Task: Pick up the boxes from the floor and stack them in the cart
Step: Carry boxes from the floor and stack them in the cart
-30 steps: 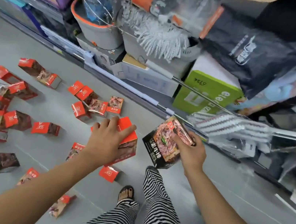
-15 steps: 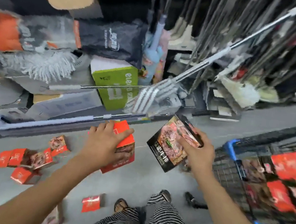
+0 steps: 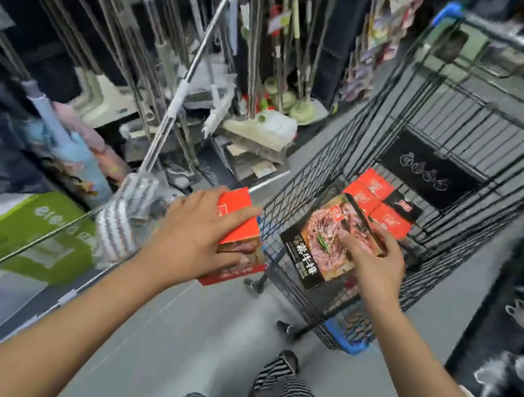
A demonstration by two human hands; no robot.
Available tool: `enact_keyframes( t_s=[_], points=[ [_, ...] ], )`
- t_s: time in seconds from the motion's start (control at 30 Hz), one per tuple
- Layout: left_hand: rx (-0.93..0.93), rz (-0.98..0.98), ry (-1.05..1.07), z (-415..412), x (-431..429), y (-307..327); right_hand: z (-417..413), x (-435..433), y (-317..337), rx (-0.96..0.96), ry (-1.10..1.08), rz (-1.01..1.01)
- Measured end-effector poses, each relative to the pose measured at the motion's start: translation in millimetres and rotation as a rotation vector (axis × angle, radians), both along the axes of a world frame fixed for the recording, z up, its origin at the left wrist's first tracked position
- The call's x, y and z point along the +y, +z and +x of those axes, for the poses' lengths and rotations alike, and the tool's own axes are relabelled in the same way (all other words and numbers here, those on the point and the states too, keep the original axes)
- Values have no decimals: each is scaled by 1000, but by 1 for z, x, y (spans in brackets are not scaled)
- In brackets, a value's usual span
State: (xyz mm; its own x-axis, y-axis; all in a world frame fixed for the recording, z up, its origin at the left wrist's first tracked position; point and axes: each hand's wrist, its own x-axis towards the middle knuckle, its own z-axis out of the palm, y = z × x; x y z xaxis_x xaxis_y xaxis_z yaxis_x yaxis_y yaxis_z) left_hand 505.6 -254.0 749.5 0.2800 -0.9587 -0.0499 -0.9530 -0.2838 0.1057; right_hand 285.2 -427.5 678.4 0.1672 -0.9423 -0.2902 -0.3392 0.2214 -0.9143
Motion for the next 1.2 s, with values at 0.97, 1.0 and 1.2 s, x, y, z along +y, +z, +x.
enact_keyframes(
  t_s=[0.97,1.0,1.2],
  points=[
    [32,350,-869,4,-250,-291,-38,-38,-203,276,-189,326],
    [10,353,-900,2,-253,-297,-37,-40,-209,276,-186,330],
    [-12,312,-973,-3,-266,-327,-33,-51,-237,280,-107,248]
  ],
)
